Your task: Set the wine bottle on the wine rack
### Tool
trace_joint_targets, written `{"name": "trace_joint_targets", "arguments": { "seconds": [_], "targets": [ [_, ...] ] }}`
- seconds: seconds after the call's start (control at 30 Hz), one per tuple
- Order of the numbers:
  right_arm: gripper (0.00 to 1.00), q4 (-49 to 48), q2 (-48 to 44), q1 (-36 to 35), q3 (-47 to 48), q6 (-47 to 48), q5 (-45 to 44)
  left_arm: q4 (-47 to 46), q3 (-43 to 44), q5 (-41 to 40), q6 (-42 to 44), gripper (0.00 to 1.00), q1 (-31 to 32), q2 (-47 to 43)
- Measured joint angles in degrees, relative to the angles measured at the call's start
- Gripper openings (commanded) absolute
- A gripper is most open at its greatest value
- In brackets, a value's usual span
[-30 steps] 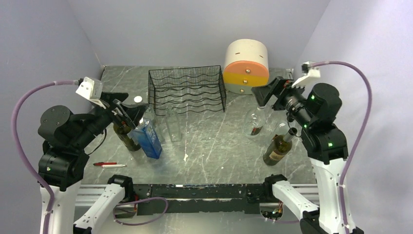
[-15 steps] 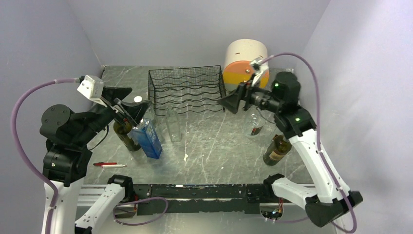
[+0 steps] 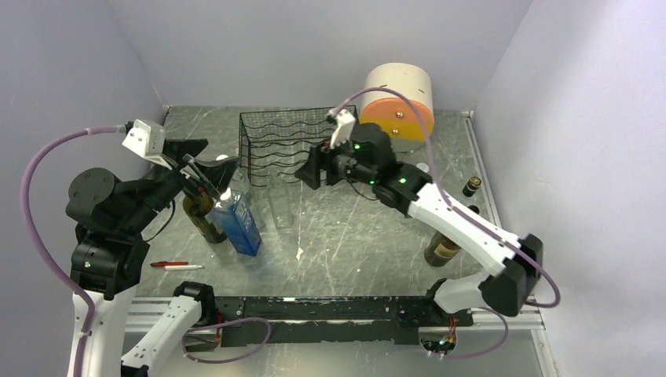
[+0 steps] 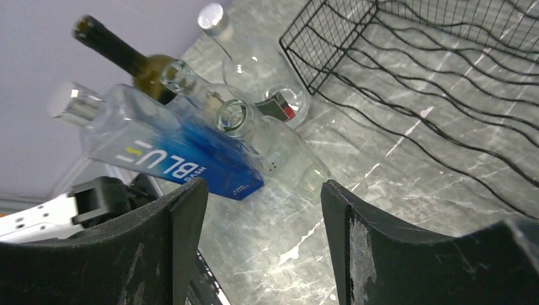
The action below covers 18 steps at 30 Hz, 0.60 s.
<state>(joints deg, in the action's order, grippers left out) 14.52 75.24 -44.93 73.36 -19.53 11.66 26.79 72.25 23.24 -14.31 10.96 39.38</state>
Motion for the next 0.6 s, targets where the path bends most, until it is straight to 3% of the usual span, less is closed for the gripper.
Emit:
{"name": "trace_joint_targets", "arguments": {
  "seconds": [0.17,0.37,0.6],
  "targets": [
    [0.8,0.44,7.06,-6.16,3.1,0.57,-6.73,0.55,0.31,-0.63,-0.02,1.0,0.0,0.2],
    [0.81,0.74,13.86,-11.54,9.11,1.84,-13.75,1.29,0.59,-0.7,-0.04,0.99,0.0,0.33],
    [0.61,-0.09,19.43,-14.1,10.12,2.69,-21.05,2.16,0.59,-1.68,-0.02,1.0,0.0,-0.39]
  ]
}}
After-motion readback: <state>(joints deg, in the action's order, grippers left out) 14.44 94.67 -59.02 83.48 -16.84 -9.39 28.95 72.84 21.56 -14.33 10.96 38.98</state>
